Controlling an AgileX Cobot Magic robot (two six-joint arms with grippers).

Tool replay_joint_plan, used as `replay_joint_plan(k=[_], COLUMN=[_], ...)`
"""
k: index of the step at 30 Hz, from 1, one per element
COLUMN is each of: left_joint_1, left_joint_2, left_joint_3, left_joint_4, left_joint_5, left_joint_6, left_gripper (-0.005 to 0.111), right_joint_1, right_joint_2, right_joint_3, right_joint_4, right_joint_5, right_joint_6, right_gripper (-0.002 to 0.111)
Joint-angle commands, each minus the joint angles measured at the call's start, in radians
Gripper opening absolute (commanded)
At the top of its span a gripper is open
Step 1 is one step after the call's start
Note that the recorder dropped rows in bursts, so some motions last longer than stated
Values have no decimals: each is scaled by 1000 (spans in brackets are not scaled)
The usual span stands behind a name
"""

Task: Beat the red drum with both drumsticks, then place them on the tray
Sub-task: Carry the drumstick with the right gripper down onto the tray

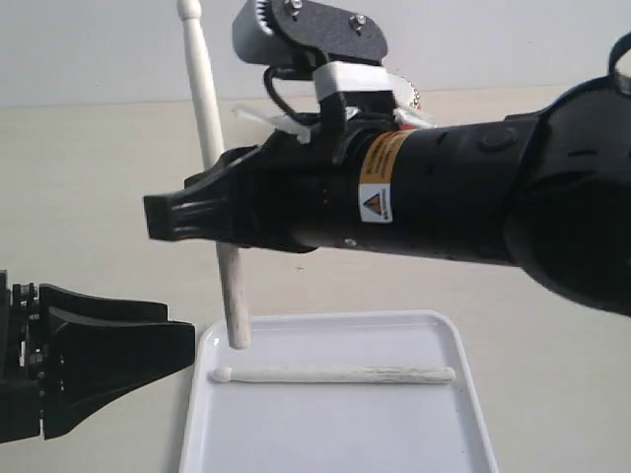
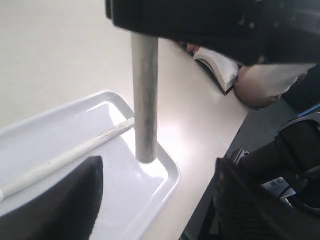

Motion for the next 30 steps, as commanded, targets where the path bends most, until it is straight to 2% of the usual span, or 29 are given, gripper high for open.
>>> replay_joint_plan(k=[1, 6, 8, 9, 13, 19, 23, 30], left_joint_1=[-1, -1, -1, -1, -1, -1, -1, -1], left_joint_2=[-3, -3, -3, -3, -3, -26, -94, -154], left_joint_3=[-7, -7, -7, -7, -7, -7, -7, -7], left_joint_4=[0, 2, 2, 2, 38, 40, 31, 21], left_joint_5=[-18, -48, -72, -79, -93, -171, -295, -410], left_joint_6=[6, 6, 6, 6, 26, 45, 18, 17], left_gripper=[62, 61, 49, 35, 0, 0, 0, 0], right_joint_1=[-73, -151, -156, -149, -125, -25, 47, 162], right_joint_2=[-50, -84, -84, -75, -53, 11, 75, 232], right_joint_3=[-8, -8, -8, -8, -8, -8, -8, -8], right_joint_4=[-6, -6, -6, -2, -4, -118, -145, -145], right_joint_5=[50, 245, 410, 517, 659, 834, 917, 827], right_joint_6=[-57, -204, -327, -400, -511, -643, -779, -854], right_gripper=[0, 0, 0, 0, 0, 0, 0, 0])
